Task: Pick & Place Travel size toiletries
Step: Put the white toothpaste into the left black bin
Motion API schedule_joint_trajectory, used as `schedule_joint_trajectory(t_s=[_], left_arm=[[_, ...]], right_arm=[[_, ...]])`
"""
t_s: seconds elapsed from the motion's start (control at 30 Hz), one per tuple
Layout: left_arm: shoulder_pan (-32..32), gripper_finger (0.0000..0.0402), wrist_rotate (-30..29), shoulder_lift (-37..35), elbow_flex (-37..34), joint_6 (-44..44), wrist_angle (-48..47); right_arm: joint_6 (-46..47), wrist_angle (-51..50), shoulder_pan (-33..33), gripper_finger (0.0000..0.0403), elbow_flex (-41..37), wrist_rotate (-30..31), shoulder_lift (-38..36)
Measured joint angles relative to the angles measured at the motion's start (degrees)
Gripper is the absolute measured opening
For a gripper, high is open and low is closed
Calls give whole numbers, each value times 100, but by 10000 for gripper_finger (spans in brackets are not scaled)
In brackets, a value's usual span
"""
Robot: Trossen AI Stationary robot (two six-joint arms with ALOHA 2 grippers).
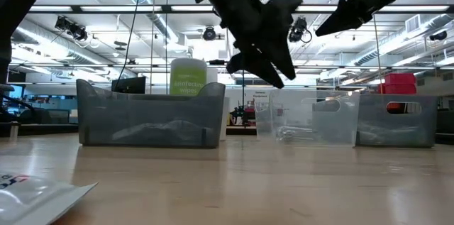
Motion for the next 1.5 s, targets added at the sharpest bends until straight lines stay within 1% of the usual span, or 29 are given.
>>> schedule_joint_trajectory(t_s=[0.1, 0.13, 0.17, 0.23, 0.33, 0.43, 0.53, 0.6, 0.67, 0.77, 0.83, 1.0, 1.1, 1.17, 1.27, 1.4, 1.5], left_arm=[[-117, 160, 1177, 0, 199, -287, -891], [-199, 158, 1445, 0, 256, -293, -1112], [-309, 155, 1573, -1, 303, -262, -1283], [-601, 150, 1600, -13, 362, -11, -1566], [-1113, 143, 1373, -60, 388, 591, -1807], [-1644, 138, 704, -62, 387, 677, -2082], [-2140, 137, 48, -63, 328, 364, -2237], [-2447, 136, -302, -63, 219, -117, -2323], [-2721, 136, -499, -55, 148, -731, -2275], [-3087, 136, -455, -56, 4, -1645, -2227], [-3295, 136, -299, -55, -65, -1836, -2324], [-3692, 137, 142, -55, -183, -1894, -2368], [-3837, 144, 269, -55, -392, -2391, -1908], [-3931, 154, 265, -52, -523, -2462, -1650], [-4023, 174, 36, -55, -718, -2304, -1213], [-4050, 196, -67, -50, -1014, -2350, -973], [-4050, 204, -184, -48, -1286, -2259, -849]], right_arm=[[67, -4, 0, 14, 0, -3, 0], [65, -6, -2, 14, 0, -3, 0], [65, -8, 0, 14, 0, -3, 0], [66, -8, 0, 14, 0, -3, 0], [149, -26, 0, 14, 0, -3, 0], [383, -76, 0, 14, 0, -5, 1], [518, -144, 0, 14, 0, -18, 2], [518, -180, 0, 14, 0, -119, 2], [518, -173, 0, 14, 0, -161, 2], [518, -174, 0, 14, 0, -173, 2], [518, -172, 0, 14, 0, -173, 2], [520, -168, 0, 14, 0, -171, 2], [520, -168, 0, 14, 0, -171, 2], [520, -168, 0, 14, 0, -169, 2], [529, -165, 0, 14, 0, -167, 4], [644, -165, 0, 14, 0, -150, 4], [640, -165, 0, 14, 0, -149, 4]])
